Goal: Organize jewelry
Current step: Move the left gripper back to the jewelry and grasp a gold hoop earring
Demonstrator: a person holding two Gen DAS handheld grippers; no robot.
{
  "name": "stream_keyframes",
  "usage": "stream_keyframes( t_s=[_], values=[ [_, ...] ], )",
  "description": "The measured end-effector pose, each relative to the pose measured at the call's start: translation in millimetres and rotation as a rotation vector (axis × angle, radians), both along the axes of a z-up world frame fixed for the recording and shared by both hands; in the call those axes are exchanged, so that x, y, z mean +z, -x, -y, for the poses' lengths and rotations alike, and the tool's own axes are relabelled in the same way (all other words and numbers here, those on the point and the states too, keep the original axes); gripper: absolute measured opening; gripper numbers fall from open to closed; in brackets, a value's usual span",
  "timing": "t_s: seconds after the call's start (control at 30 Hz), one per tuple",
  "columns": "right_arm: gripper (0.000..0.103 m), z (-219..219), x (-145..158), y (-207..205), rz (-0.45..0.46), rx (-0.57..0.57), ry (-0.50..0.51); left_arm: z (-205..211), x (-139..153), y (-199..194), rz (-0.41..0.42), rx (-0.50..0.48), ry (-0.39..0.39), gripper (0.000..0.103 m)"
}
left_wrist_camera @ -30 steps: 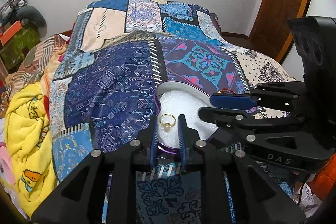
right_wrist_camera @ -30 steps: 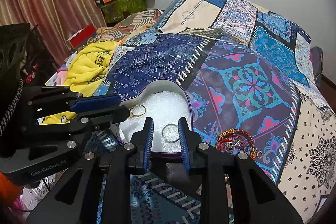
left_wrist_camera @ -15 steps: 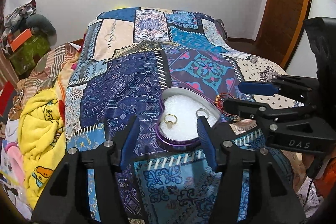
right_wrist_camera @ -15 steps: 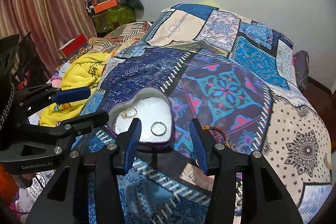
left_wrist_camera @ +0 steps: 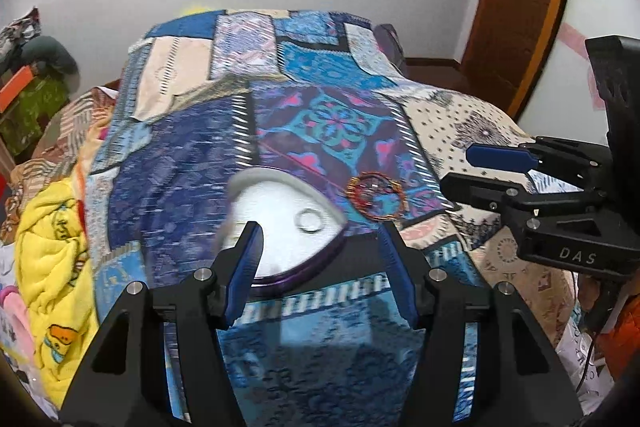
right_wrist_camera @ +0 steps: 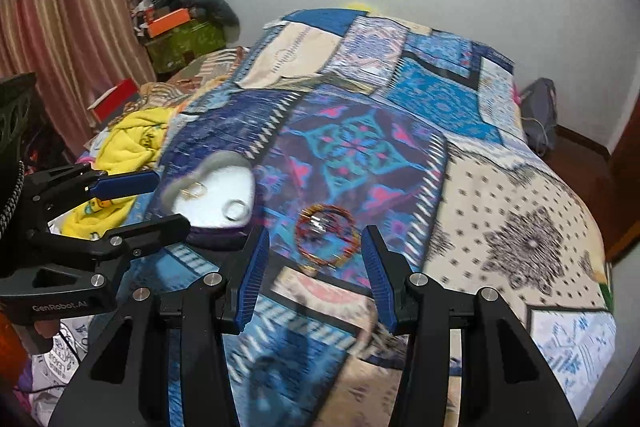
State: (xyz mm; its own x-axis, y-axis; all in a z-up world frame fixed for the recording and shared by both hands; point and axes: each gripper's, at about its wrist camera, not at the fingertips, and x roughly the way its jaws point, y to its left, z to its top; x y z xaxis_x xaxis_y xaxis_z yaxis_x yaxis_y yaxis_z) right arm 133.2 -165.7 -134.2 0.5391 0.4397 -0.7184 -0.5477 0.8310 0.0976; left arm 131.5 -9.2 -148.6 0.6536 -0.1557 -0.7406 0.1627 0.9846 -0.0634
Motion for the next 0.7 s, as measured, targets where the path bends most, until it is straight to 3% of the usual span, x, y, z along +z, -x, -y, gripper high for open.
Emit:
stream_keyframes(
  t_s=[0.47, 0.7],
  values=[
    [0.044, 55, -22, -10, -0.067, -0.103, 0.02, 54, -30, -30, -0.092, -0.13, 0.051, 0.058],
    [0.044, 63, -32, -16, -0.099, -0.114, -0.001, 65, -52, -48, -0.171, -0.156, 0.077, 0.035]
  ],
)
